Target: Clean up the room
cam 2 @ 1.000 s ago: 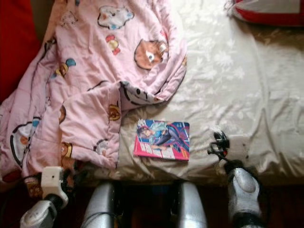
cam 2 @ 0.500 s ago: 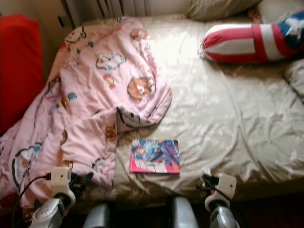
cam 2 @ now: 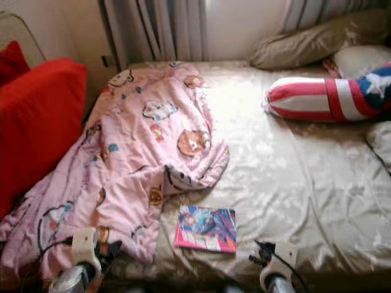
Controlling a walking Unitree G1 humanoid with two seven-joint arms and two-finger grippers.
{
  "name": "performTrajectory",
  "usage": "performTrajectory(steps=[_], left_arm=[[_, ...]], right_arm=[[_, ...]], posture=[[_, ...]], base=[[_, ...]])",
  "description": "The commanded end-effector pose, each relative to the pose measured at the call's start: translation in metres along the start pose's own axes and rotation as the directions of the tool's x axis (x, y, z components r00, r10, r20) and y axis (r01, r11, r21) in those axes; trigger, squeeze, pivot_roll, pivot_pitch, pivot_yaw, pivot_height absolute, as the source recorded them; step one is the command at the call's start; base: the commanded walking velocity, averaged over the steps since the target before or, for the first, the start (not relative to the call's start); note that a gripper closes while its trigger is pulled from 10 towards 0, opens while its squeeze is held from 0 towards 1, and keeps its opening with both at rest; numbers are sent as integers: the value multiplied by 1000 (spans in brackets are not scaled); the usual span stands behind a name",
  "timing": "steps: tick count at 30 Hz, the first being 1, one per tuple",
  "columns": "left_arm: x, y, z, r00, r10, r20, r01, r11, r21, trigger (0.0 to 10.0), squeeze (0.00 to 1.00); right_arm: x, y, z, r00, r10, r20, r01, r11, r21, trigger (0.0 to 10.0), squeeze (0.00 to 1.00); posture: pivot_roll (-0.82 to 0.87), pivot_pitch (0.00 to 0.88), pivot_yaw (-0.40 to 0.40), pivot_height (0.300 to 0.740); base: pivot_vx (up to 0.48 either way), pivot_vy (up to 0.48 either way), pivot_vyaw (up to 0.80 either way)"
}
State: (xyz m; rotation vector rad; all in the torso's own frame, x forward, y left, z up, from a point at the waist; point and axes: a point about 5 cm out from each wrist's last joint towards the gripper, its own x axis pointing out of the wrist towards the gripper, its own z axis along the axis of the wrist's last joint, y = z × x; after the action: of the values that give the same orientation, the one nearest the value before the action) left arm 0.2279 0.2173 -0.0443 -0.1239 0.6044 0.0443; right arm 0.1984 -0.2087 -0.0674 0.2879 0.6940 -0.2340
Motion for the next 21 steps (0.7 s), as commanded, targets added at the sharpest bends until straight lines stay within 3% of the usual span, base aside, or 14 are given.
performTrajectory(steps=[1,4,9,16,18,21], left_arm=[[-1,3,-5,999,28,-31,-29,999,-25,10000,0],[-1,7,-6,997,61,-52,-65,995,-74,10000,0],[0,-3,-14,993,15,-114,-17,1000,-20,10000,0],[-4,-5,-26,988,28,-154,-36,998,-50,10000,0],[-6,-4,-32,985,36,-172,-45,998,-52,10000,0],[-8,-4,-36,982,42,-185,-53,997,-57,10000,0]], right_arm=[[-3,-4,-10,998,-24,-52,24,1000,4,10000,0],[-6,-8,-21,992,-45,-119,49,999,24,10000,0],[-9,-11,-28,987,-41,-154,50,997,56,10000,0],[-11,-20,-28,984,-71,-161,82,995,57,10000,0],[-11,-22,-28,985,-59,-165,62,998,9,10000,0],[-12,-26,-29,983,-72,-172,79,996,33,10000,0]], posture=[[-3,0,-1,740],[-10,0,-2,740],[-13,0,6,740],[-26,0,7,740],[-16,0,0,740],[-11,0,0,740]], base=[[0,0,0],[0,0,0],[0,0,0],[0,0,0],[0,0,769],[0,0,773]])
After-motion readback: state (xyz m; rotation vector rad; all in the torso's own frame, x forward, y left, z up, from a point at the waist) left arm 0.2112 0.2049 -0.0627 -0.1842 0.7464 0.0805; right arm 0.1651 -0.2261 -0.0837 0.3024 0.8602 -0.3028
